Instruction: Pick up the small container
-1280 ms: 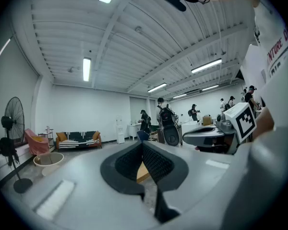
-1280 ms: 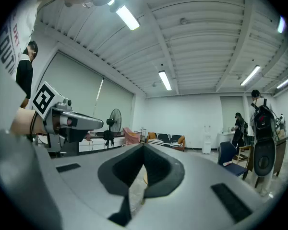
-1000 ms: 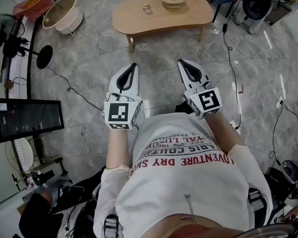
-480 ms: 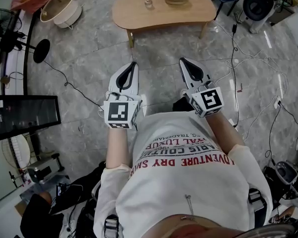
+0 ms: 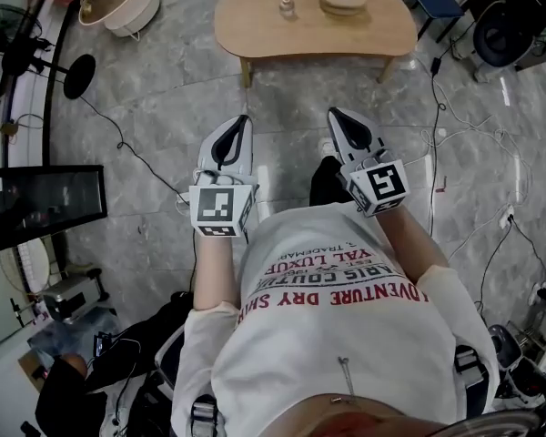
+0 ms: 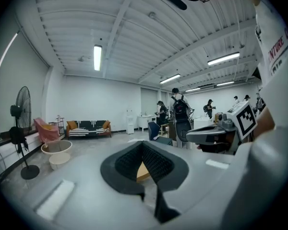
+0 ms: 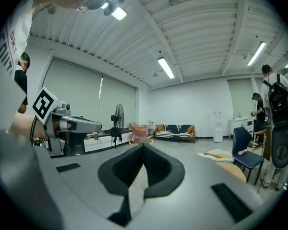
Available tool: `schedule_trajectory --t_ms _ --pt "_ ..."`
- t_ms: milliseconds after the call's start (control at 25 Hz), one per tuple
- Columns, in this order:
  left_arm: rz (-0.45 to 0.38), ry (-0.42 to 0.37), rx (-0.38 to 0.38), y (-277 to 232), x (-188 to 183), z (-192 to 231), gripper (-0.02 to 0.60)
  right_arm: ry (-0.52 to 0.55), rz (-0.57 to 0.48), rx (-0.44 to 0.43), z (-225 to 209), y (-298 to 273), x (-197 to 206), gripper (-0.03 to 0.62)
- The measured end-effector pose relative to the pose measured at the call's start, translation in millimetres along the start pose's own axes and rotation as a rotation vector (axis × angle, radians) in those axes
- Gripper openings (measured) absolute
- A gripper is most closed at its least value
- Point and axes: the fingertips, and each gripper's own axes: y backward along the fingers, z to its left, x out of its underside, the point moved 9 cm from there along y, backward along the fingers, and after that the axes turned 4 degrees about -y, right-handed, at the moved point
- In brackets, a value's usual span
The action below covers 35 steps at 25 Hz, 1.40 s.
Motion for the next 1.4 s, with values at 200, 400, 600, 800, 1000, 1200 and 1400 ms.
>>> schedule_trajectory --t_ms 200,400,600,800,1000,1200,1400 --pt "0.043 0.006 -0.065 -74.8 -11.7 13.6 0.012 -0.011 0.016 -0.075 -72.8 -58.0 -9.8 -0.012" --pt "0.053 0.024 -0.112 -167.3 -24.3 27.4 0.012 -0.013 0.040 -0.129 -161.0 -116.6 -20.3 -0.012" --pt "0.028 0.047 -0.150 -244.2 -36.1 37.2 0.012 -0.033 0.069 -0.164 -238.3 -166.7 -28.2 -0.012" --pt "0.077 0.062 -0.149 -300.8 -35.3 47.7 0.012 -0.063 0.093 -0.156 -289.4 -205.1 -27.7 -0.012" --pt "0.139 0.061 -0.105 -348.3 -13.8 74.8 0.012 -0.097 0.122 -0.132 -312.6 -247.8 -18.9 -0.012" --pt "0.152 0.064 -0.051 -413.2 18.2 117.6 0.012 -0.091 0.163 -0.102 -336.6 -308.3 -6.1 -0.012" --pt "0.148 0.102 0.022 -477.7 47.1 165.6 0.012 -0.113 0.222 -0.033 -365.1 -374.7 13.5 -0.012"
